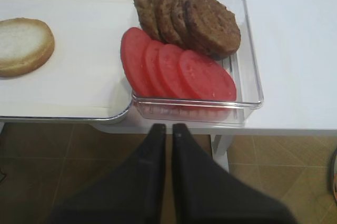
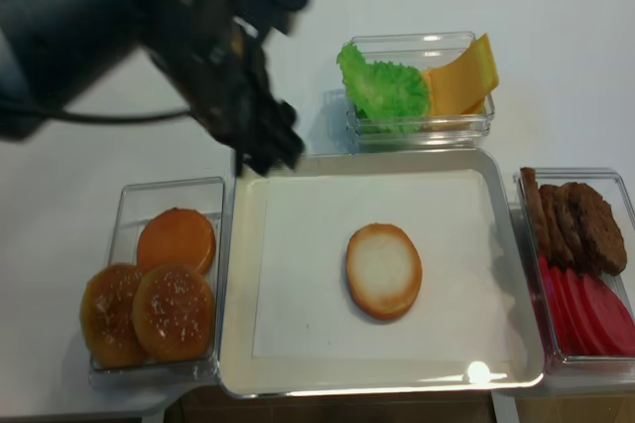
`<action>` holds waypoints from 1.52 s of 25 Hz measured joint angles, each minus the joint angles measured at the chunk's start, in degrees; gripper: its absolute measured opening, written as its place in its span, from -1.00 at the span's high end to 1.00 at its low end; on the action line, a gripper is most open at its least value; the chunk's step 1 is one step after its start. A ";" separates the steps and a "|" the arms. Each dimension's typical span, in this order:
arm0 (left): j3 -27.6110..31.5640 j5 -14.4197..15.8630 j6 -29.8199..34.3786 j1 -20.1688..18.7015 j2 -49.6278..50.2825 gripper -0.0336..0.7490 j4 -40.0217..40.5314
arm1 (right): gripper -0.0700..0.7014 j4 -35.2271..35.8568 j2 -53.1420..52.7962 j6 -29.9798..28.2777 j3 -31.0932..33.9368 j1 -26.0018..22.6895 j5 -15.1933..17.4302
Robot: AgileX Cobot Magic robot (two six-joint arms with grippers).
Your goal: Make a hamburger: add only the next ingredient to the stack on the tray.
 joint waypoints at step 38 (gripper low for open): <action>46.86 7.35 3.23 29.62 -79.16 -0.19 -8.78 | 0.75 0.00 0.00 -0.22 0.00 0.00 0.00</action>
